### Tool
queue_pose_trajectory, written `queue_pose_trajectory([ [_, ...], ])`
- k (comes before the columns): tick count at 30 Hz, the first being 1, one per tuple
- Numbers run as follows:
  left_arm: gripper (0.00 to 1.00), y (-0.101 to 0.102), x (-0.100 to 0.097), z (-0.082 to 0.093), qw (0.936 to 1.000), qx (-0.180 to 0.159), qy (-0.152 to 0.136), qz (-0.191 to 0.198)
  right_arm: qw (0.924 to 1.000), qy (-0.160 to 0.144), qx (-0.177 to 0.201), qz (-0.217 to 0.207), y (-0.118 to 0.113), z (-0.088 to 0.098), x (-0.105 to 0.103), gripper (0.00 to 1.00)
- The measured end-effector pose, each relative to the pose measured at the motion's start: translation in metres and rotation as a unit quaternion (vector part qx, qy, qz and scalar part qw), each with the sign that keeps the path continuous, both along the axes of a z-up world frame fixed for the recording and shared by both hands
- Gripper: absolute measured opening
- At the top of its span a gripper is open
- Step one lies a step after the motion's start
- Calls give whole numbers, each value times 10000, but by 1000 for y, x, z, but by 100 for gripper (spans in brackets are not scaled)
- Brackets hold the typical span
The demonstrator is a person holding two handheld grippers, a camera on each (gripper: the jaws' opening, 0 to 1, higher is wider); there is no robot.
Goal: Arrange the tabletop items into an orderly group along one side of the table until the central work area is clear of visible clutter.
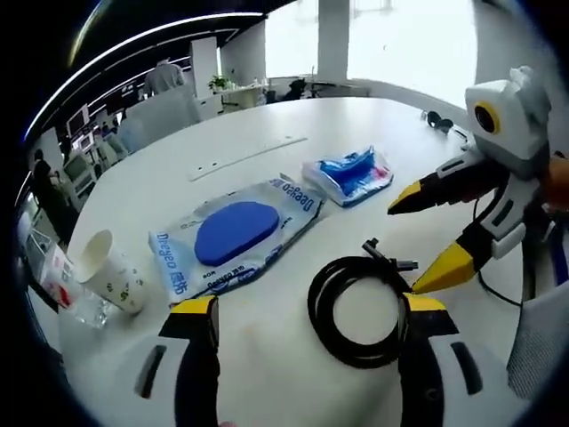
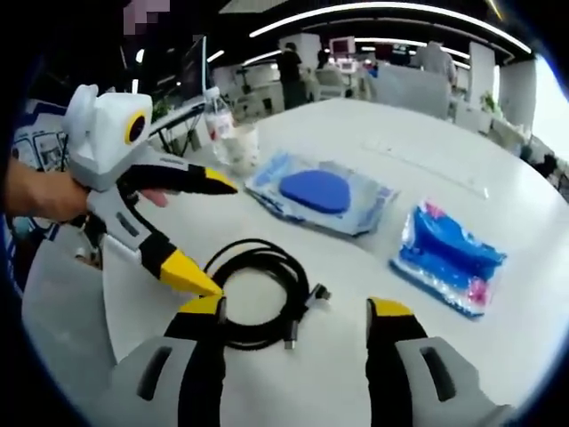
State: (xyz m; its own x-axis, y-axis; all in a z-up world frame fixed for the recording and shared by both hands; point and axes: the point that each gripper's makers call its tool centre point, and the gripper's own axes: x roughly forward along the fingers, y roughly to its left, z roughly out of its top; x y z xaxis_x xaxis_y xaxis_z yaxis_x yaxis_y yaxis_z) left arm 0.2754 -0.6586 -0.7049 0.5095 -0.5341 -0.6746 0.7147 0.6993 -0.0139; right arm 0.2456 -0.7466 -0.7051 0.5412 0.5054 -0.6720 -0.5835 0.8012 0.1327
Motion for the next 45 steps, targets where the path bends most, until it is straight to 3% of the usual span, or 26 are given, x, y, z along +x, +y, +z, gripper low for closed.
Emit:
queue_pose_trajectory([
  [12,99,5,-10,16,9998,-156,-142,-33,9998,-167,-47,60,0,15,-4,73],
  [23,99,11,-16,35,9988,-273,-342,-200,9987,-504,-40,59,0,34,-1,88],
  [37,99,17,-26,56,9970,-356,-545,-421,9938,-1016,-74,-434,-17,66,0,93],
  [45,99,24,-27,69,9967,-439,-663,-167,9940,-1064,-21,-254,-16,68,-12,94],
])
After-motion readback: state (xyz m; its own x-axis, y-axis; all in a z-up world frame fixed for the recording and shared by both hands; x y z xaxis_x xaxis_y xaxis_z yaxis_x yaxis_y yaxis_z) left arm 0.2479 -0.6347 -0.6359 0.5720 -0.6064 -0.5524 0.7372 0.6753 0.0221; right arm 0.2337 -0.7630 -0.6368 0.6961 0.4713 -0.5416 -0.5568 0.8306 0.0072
